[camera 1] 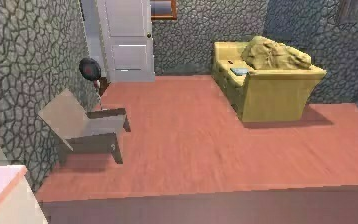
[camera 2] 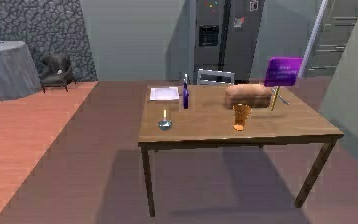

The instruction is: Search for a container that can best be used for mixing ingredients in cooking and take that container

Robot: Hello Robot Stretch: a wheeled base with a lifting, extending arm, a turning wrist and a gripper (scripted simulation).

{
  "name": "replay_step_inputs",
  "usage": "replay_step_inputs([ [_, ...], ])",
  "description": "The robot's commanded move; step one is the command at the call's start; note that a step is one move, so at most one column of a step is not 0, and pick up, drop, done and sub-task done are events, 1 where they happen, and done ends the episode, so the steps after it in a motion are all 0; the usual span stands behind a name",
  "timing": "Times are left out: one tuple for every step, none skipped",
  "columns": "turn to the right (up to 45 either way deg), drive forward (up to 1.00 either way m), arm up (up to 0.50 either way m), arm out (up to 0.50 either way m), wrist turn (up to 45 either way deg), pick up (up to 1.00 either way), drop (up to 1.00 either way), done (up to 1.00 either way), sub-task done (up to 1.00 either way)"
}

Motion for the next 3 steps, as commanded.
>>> replay_step_inputs([
  [0.0,1.00,0.00,0.00,0.0,0.00,0.00,0.00,0.00],
  [-15.0,0.00,0.00,0.00,0.0,0.00,0.00,0.00,0.00],
  [0.0,0.10,0.00,0.00,0.0,0.00,0.00,0.00,0.00],
])
